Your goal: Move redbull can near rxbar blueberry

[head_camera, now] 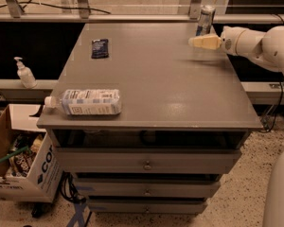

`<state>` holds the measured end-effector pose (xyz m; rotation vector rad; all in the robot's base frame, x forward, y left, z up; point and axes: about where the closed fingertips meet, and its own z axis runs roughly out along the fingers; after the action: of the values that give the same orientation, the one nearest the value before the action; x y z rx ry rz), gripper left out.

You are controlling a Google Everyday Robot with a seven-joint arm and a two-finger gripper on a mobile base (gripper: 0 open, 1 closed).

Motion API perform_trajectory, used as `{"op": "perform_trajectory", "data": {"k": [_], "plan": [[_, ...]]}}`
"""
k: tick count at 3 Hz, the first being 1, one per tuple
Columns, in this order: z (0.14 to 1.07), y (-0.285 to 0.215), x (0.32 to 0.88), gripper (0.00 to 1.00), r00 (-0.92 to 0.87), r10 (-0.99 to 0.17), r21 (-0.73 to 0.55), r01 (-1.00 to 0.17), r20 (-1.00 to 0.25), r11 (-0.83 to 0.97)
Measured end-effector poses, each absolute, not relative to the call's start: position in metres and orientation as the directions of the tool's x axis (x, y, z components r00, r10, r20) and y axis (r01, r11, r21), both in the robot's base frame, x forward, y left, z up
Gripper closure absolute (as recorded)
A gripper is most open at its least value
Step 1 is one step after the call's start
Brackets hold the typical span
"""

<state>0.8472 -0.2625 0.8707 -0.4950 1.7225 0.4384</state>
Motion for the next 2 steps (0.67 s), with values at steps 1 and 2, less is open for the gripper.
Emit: {"op": "perform_trajectory", "data": {"k": [1, 2], "plan": [[0.8813, -0.2644, 0.8733, 0.0, -0.125, -0.032, 0.039, -0.526, -0.992, 0.85], [0.8791, -0.2608, 0.8722, 0.0, -0.122, -0.03, 0.04, -0.534, -0.992, 0.845]]}}
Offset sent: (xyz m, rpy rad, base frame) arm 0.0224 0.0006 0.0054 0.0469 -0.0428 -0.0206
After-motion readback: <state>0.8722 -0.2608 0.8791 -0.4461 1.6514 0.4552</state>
